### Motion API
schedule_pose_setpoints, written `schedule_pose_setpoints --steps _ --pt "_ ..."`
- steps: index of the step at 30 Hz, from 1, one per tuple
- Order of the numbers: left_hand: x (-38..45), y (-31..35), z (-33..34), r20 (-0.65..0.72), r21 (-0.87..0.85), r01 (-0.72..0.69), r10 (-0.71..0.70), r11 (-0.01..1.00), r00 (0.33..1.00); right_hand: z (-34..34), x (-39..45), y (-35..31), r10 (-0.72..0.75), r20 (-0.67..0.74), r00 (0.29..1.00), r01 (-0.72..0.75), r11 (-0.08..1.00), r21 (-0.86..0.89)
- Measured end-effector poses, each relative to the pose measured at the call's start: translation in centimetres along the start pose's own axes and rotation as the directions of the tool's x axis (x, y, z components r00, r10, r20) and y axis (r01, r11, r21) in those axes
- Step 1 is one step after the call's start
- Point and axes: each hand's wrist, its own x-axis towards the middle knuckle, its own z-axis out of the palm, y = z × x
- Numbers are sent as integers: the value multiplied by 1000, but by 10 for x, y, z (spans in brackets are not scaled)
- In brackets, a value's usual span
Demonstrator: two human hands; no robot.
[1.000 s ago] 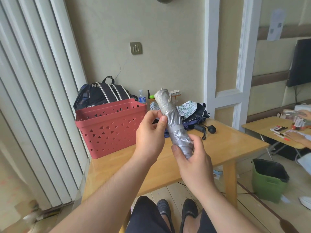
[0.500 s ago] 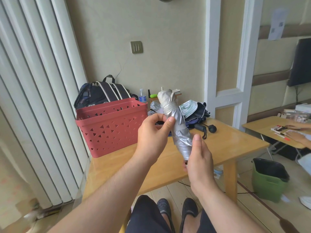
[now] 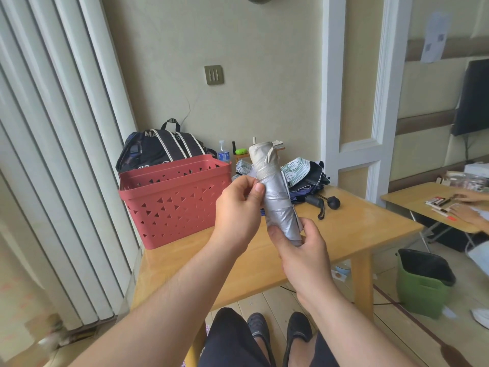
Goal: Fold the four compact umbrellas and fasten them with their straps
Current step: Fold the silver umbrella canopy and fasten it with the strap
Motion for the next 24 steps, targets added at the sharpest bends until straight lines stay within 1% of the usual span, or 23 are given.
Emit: schedule_pose_setpoints --steps 4,7,10,12,14,15,17,20,24 --pt "-2 -4 4 3 -25 24 -24 999 1000 -2 -1 -6 -9 -43 999 5 995 -103" --pt "-6 -5 5 23 -79 64 -62 995 998 -6 -3 -10 -45 -24 999 41 987 -155" --pt "-10 0 7 28 -158 105 -102 982 994 -7 -8 -14 -66 16 998 68 986 -152" --pt "-9 0 6 -6 -134 88 -89 987 996 -5 -7 -15 -42 31 999 46 992 -117" --pt "-7 -1 4 -23 -126 81 -84 989 996 -4 -4 -13 -7 11 1000 8 997 -73" --pt "-6 -2 3 -24 -138 87 -91 987 996 -3 -1 -12 -6 2 1000 6 997 -78" --pt "-2 -4 2 -19 -196 116 -122 974 992 -4 1 -10 -29 5 1000 29 993 -112" --pt "0 -7 3 -4 -329 188 -200 925 980 -4 4 -7 -50 14 999 52 988 -144" --pt "-1 -11 3 -7 -376 211 -231 902 973 -6 5 -8 -87 -10 996 81 961 -266"
